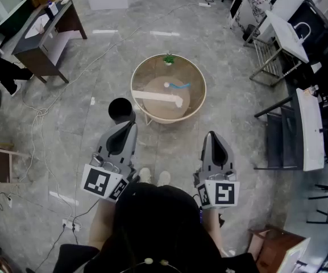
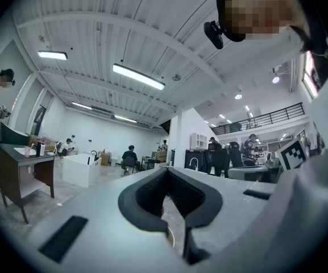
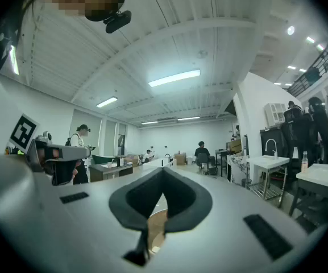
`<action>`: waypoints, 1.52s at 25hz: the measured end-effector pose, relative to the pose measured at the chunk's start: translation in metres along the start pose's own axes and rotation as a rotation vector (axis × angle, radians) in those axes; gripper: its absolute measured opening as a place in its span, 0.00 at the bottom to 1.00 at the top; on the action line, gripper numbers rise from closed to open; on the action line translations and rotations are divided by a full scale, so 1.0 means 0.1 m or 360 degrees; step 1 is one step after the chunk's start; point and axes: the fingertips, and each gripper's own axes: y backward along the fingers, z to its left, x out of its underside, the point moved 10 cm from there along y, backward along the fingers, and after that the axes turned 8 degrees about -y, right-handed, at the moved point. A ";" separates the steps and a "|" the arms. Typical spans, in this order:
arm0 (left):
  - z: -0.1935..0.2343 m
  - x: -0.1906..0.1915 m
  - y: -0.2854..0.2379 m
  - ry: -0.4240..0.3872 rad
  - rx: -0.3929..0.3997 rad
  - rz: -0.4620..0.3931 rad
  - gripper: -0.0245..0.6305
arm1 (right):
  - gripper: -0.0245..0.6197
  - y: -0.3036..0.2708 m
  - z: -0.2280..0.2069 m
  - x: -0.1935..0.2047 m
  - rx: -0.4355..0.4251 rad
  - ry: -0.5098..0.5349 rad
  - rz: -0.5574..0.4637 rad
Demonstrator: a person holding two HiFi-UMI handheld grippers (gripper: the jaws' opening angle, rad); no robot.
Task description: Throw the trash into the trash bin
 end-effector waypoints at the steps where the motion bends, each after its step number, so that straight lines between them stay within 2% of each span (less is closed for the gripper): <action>1: 0.00 0.00 0.00 0.0000 0.0000 0.0001 0.04 | 0.04 0.00 0.00 0.00 0.0000 0.0000 0.0000; 11: 0.08 0.02 -0.02 0.0015 -0.0004 -0.0002 0.04 | 0.04 -0.06 0.03 0.01 -0.0002 -0.0003 0.0003; 17: 0.17 0.12 0.02 0.0011 -0.0011 -0.0017 0.04 | 0.04 -0.16 0.05 0.20 -0.0073 -0.0109 0.0080; 21: 0.32 0.21 0.12 0.0049 0.0016 -0.0020 0.05 | 0.05 -0.24 0.12 0.34 -0.0060 -0.0055 0.0170; 26: 0.50 0.39 0.16 0.0134 0.0060 -0.0004 0.05 | 0.05 -0.32 0.24 0.50 -0.0115 0.0050 0.0253; 29: 0.57 0.48 0.08 0.0102 0.0137 0.0043 0.07 | 0.11 -0.41 0.31 0.62 -0.0114 0.0076 0.0381; 31: 0.59 0.57 -0.01 0.0083 0.0189 0.0102 0.22 | 0.22 -0.51 0.30 0.77 -0.0147 0.0118 0.0496; 34: 0.58 0.69 -0.10 0.0062 0.0220 0.0165 0.22 | 0.23 -0.65 0.23 0.99 -0.0173 0.0160 0.0573; 38: 0.64 0.84 -0.20 0.0108 0.0176 0.0208 0.22 | 0.27 -0.87 0.11 1.23 -0.0183 0.0140 0.0697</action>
